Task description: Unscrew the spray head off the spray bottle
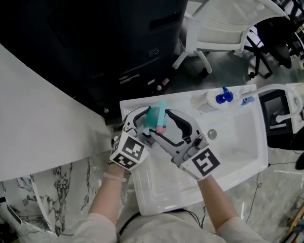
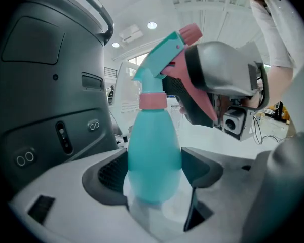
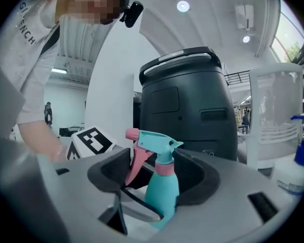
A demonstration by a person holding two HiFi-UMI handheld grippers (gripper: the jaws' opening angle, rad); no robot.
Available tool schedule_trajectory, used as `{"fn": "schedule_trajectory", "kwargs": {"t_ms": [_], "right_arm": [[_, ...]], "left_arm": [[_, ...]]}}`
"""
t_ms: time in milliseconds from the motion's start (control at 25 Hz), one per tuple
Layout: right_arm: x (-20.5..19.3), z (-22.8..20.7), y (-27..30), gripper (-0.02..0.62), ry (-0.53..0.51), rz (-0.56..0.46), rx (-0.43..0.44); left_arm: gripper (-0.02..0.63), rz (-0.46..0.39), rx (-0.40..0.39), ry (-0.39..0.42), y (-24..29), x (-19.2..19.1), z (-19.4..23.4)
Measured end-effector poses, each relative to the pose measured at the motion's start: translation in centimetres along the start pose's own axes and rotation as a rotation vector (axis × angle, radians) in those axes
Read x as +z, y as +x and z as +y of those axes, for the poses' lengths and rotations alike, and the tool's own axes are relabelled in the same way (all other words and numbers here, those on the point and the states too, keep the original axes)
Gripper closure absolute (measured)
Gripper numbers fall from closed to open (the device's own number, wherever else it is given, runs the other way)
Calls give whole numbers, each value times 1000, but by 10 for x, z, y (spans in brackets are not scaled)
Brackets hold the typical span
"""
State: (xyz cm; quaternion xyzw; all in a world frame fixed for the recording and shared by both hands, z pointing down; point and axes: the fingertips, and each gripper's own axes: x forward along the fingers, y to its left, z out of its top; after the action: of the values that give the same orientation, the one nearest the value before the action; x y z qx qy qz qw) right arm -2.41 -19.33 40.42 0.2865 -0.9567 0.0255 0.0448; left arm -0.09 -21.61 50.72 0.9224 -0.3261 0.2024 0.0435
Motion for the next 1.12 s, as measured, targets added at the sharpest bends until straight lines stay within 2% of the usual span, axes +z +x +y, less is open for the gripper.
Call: {"fn": "schedule_trajectory", "kwargs": {"t_ms": [160,280,440,560,680,840,920,1000,1120], "right_arm": [[-3,-12,-16,321,30,-16,-17],[-6,-29,-29,330,67,-14,-70],[-8,-58,-42,390,126,-31,-158],[-4,-72,-38,407,161,-57,-183],[-1,-74,-25,422,151,-49,-187],[3,-64,-22,430,72,-36,-211],[6,-52,-27,434,20,-41,-203],[12,-34,-27,432,-9,-58,-150],[15,-10,-12,334,45,-57,-58]], "left_arm": [[272,-5,0,-6,0,-1,1],[272,-2,-2,-10,1,-1,1],[272,2,-1,-10,1,-2,1],[272,3,-2,-11,1,-2,1],[272,3,-2,-14,0,-2,1],[272,4,0,-21,0,-2,1],[272,4,-1,-22,1,-2,1],[272,5,-3,-22,2,-2,1],[272,5,-4,-22,1,-2,1]]}}
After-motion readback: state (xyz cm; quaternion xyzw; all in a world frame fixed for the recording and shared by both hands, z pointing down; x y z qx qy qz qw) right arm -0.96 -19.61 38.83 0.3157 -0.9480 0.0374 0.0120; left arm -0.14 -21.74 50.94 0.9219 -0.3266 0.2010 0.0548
